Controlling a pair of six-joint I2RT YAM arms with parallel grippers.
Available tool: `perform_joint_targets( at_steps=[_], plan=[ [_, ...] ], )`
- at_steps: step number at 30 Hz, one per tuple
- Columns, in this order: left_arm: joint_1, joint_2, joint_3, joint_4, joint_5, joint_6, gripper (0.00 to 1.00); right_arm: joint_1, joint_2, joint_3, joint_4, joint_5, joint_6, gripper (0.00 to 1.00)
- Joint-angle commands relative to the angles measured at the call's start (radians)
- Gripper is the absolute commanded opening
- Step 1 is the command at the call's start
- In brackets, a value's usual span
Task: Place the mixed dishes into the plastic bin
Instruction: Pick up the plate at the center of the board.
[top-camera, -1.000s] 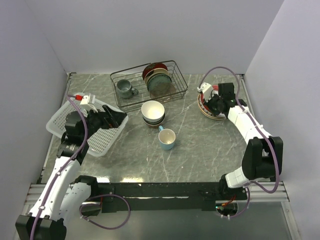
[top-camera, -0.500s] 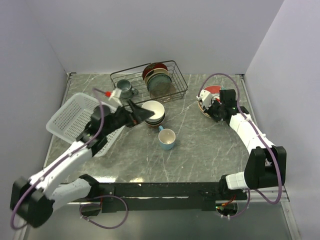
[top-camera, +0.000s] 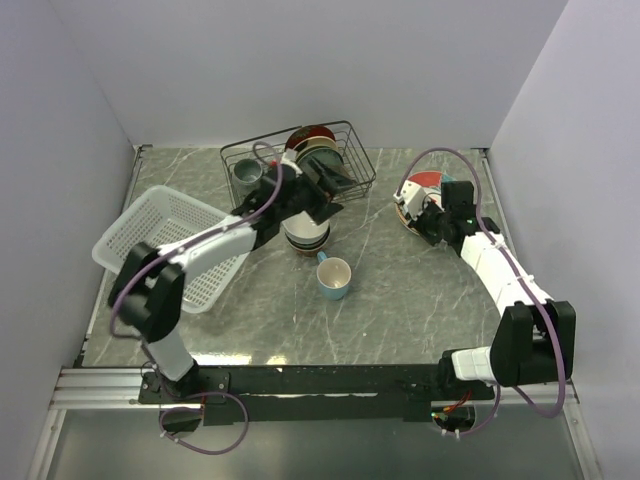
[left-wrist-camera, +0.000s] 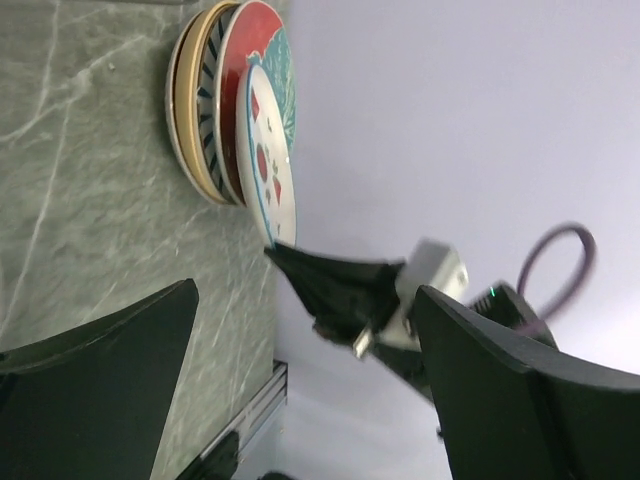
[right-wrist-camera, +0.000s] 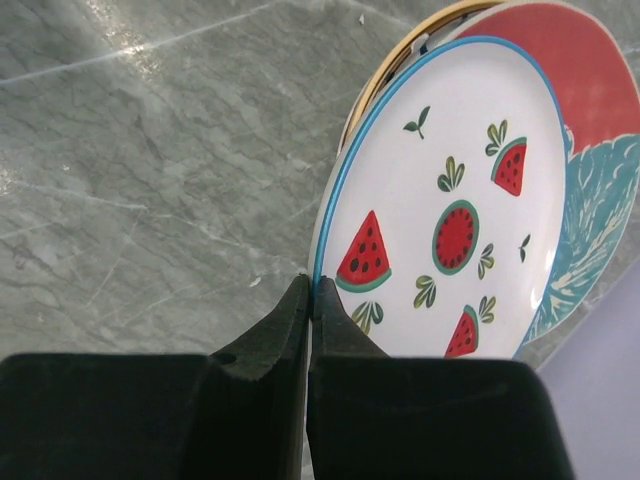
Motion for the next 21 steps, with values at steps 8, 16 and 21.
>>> perform_joint_targets(
  at_steps=[8,16,21],
  plan=[
    [-0.087,0.455,0.557,-0.226,0.065,-0.140,0.86,-0.045,-0.098,-0.003,0.123,-0.080,-0.021,0.00],
    [-0.144,0.584,0.663,-0.298,0.025,-0.157,0.88,-0.053,-0.134,-0.014,0.115,-0.118,-0.026,0.00],
    [-0.163,0.643,0.709,-0.292,0.040,-0.180,0.88,-0.051,-0.152,-0.010,0.095,-0.167,-0.028,0.00]
  ],
)
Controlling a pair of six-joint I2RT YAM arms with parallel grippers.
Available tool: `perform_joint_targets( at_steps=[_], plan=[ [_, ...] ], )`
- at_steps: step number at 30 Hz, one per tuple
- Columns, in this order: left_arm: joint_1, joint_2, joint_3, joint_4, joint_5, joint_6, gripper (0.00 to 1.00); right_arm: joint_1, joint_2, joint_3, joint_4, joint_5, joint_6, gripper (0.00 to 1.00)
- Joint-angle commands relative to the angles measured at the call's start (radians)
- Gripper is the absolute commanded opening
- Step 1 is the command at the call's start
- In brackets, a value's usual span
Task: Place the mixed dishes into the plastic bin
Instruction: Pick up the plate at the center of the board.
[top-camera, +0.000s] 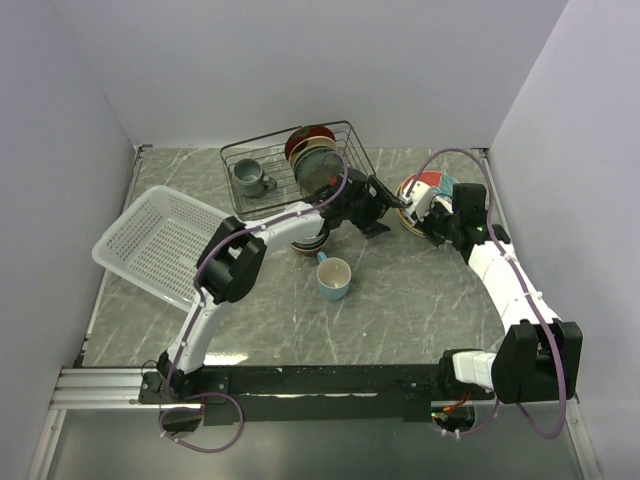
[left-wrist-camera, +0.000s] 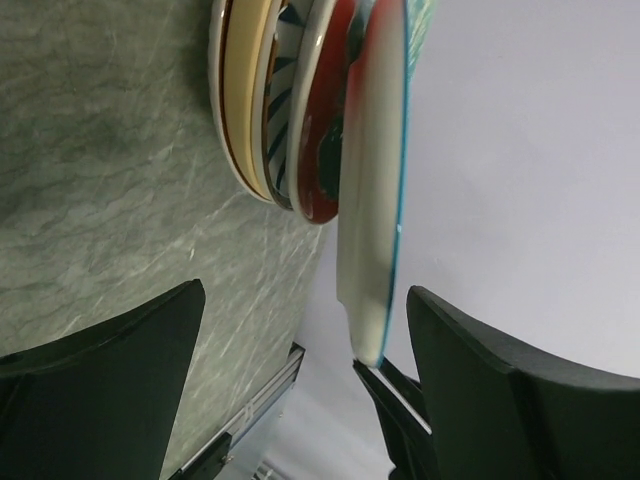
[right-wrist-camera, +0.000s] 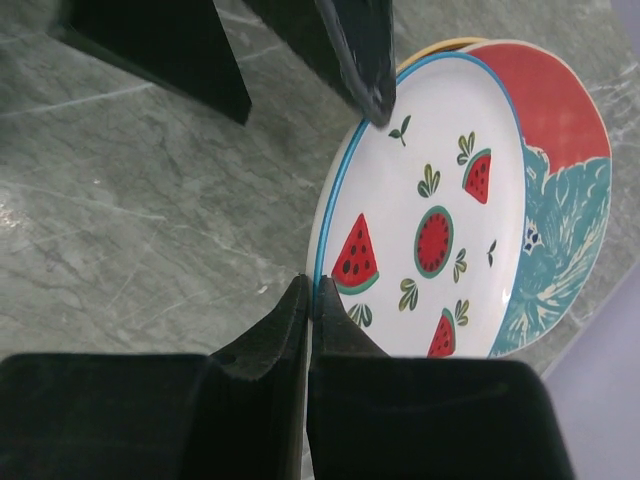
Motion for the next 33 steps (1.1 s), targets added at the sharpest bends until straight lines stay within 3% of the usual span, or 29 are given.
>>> perform_joint_targets(
  at_steps=[1,7,10,16,17,22,26,29,33],
  plan=[
    [-0.012,0.027,0.071,0.005,0.011,-0.047,0.88,-0.007,-0.060,0.025,0.075,-0.064,-0.026,0.00],
    [-0.017,0.052,0.098,0.024,0.010,-0.067,0.88,-0.007,-0.082,0.012,0.037,-0.114,-0.057,0.00],
    [-0.020,0.070,0.117,0.040,0.019,-0.076,0.82,-0.007,-0.099,0.007,0.021,-0.142,-0.067,0.00],
    [-0.029,0.081,0.115,0.100,0.044,-0.087,0.57,-0.006,-0.116,0.013,-0.012,-0.162,-0.072,0.00],
    [-0.027,0.080,0.114,0.108,0.051,-0.089,0.48,-0.004,-0.114,0.015,-0.018,-0.179,-0.075,0.00],
    [-0.029,0.067,0.115,0.132,0.067,-0.084,0.32,-0.001,-0.135,-0.005,-0.028,-0.202,-0.075,0.00],
    [-0.027,0.052,0.105,0.180,0.087,-0.086,0.13,-0.001,-0.148,-0.005,-0.037,-0.199,-0.071,0.00],
    [-0.026,0.034,0.083,0.243,0.116,-0.092,0.05,-0.003,-0.166,0.004,-0.041,-0.200,-0.037,0.00],
    [-0.024,0.008,0.080,0.324,0.149,-0.084,0.01,-0.010,-0.208,0.028,-0.048,-0.206,0.029,0.14]
  ],
)
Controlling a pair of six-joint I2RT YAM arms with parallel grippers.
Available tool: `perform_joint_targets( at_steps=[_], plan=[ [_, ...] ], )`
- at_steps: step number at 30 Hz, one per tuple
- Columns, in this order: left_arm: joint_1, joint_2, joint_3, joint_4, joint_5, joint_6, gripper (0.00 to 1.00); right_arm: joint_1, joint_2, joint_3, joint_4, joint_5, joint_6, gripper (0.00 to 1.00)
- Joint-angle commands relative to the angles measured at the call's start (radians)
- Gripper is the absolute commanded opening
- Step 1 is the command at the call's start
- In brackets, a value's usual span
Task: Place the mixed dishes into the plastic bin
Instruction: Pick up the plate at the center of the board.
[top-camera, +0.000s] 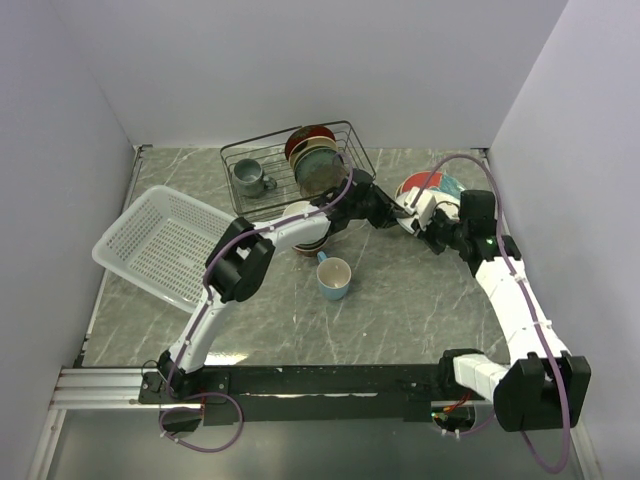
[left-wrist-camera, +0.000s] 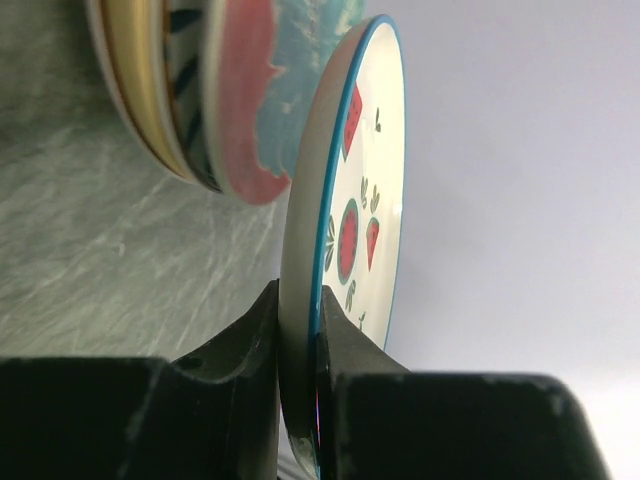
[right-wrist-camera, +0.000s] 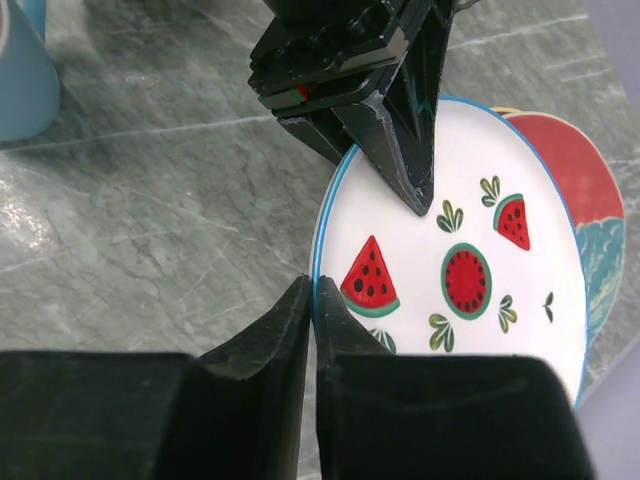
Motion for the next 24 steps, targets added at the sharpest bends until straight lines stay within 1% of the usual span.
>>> perform_joint_targets(
  at_steps=[1,2,3,6,7,8,9,11,12,13,14,15,17,19,20,21,23,24],
  plan=[
    [0.000,-0.090,0.005,0.222,0.070,-0.026,0.01,-0.012,-0.090,0.051,0.046,-0.037,0.078,0.21],
    [0.003,-0.099,-0.003,0.233,0.077,-0.023,0.01,-0.016,-0.099,0.065,0.041,-0.038,0.091,0.25],
    [0.004,-0.112,-0.021,0.265,0.081,-0.018,0.01,-0.021,-0.117,0.073,0.037,-0.043,0.115,0.34],
    [0.015,-0.161,-0.069,0.298,0.094,-0.006,0.01,-0.058,-0.159,0.108,-0.003,-0.076,0.166,0.48],
    [0.018,-0.190,-0.084,0.311,0.100,-0.002,0.01,-0.067,-0.170,0.119,-0.025,-0.108,0.178,0.48],
    [0.021,-0.207,-0.099,0.318,0.103,0.005,0.01,-0.090,-0.182,0.143,-0.040,-0.125,0.192,0.52],
    [0.023,-0.243,-0.133,0.322,0.104,0.021,0.01,-0.100,-0.205,0.157,-0.054,-0.148,0.218,0.61],
    [0.027,-0.285,-0.170,0.330,0.106,0.044,0.01,-0.136,-0.228,0.200,-0.100,-0.209,0.244,0.72],
    [0.029,-0.328,-0.208,0.327,0.103,0.072,0.01,-0.149,-0.252,0.212,-0.111,-0.230,0.274,0.86],
    [0.033,-0.351,-0.228,0.319,0.098,0.087,0.01,-0.160,-0.265,0.225,-0.126,-0.247,0.296,0.94],
    [0.035,-0.375,-0.250,0.316,0.088,0.103,0.01,-0.168,-0.278,0.241,-0.128,-0.277,0.318,0.98],
    [0.038,-0.423,-0.291,0.310,0.083,0.136,0.01,-0.185,-0.301,0.249,-0.128,-0.293,0.359,1.00],
    [0.043,-0.476,-0.334,0.284,0.060,0.176,0.01,-0.197,-0.323,0.266,-0.129,-0.319,0.420,1.00],
    [0.050,-0.561,-0.408,0.266,0.031,0.235,0.01,-0.209,-0.346,0.272,-0.109,-0.322,0.469,1.00],
    [0.052,-0.593,-0.437,0.256,0.019,0.255,0.01,-0.214,-0.354,0.265,-0.095,-0.319,0.535,1.00],
    [0.053,-0.654,-0.495,0.250,-0.007,0.284,0.01,-0.225,-0.372,0.256,-0.054,-0.301,0.569,1.00],
    [0.066,-0.716,-0.552,0.245,-0.024,0.310,0.01,-0.231,-0.392,0.228,-0.013,-0.285,0.656,1.00],
    [0.070,-0.777,-0.611,0.239,-0.041,0.330,0.01,-0.232,-0.413,0.217,0.025,-0.267,0.687,1.00]
  ],
)
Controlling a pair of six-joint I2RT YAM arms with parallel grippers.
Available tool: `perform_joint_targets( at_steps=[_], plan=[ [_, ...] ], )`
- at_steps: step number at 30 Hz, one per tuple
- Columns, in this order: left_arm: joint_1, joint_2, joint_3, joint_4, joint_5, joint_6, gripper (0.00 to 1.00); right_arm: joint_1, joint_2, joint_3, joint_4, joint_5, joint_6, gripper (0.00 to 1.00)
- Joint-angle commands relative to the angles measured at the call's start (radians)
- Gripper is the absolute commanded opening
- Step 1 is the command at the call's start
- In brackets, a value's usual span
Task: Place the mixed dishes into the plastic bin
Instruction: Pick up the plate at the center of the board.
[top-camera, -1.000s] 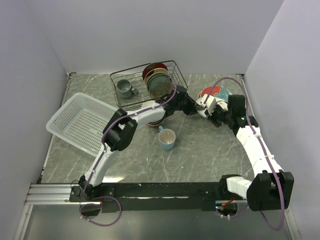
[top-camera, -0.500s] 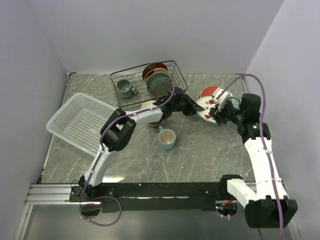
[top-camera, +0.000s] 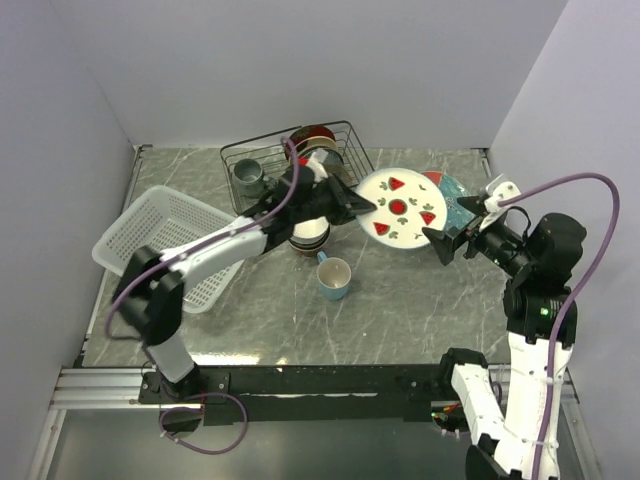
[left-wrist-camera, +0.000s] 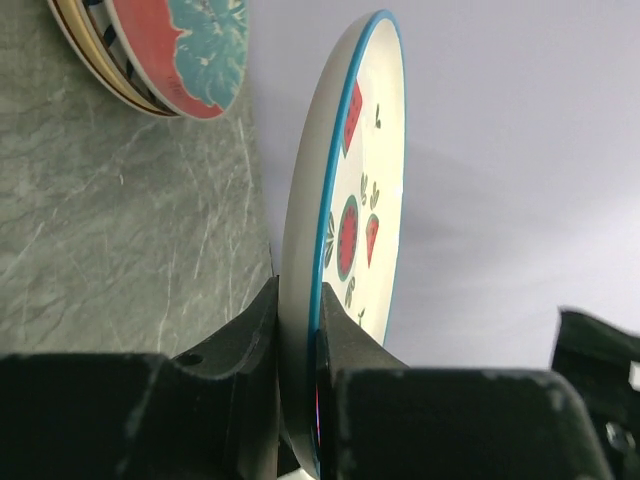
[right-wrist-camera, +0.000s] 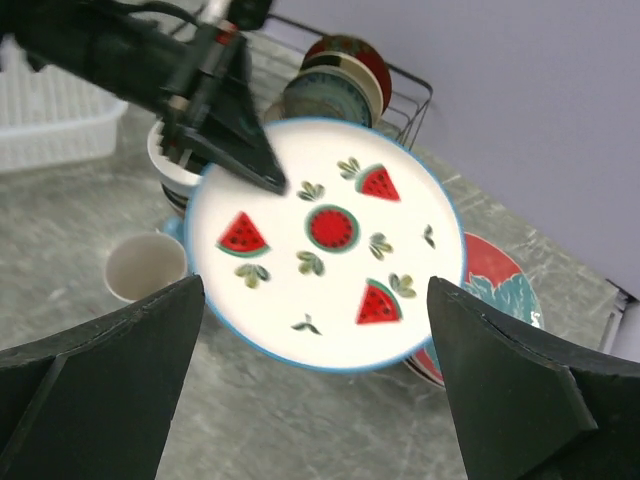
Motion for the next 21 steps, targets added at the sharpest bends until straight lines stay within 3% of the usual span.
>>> perform_joint_targets(
  at_steps=[1,8,13,18,21],
  plan=[
    [0.024,-0.235,-0.122,0.128,-0.048,0.095,0.01,-0.021,-0.046,-0.024,0.132,0.018,0.226,1.00],
    [0.058,-0.540,-0.410,0.123,-0.159,0.218,0.01,-0.071,-0.069,-0.095,0.212,-0.021,0.361,1.00],
    [0.085,-0.761,-0.517,0.043,-0.248,0.296,0.01,-0.087,-0.069,-0.161,0.273,-0.042,0.380,1.00],
    [0.113,-0.956,-0.613,-0.023,-0.320,0.358,0.01,-0.087,-0.035,-0.346,0.486,-0.229,0.531,1.00],
    [0.124,-1.042,-0.643,-0.070,-0.361,0.385,0.01,-0.087,0.005,-0.429,0.537,-0.263,0.513,1.00]
  ],
)
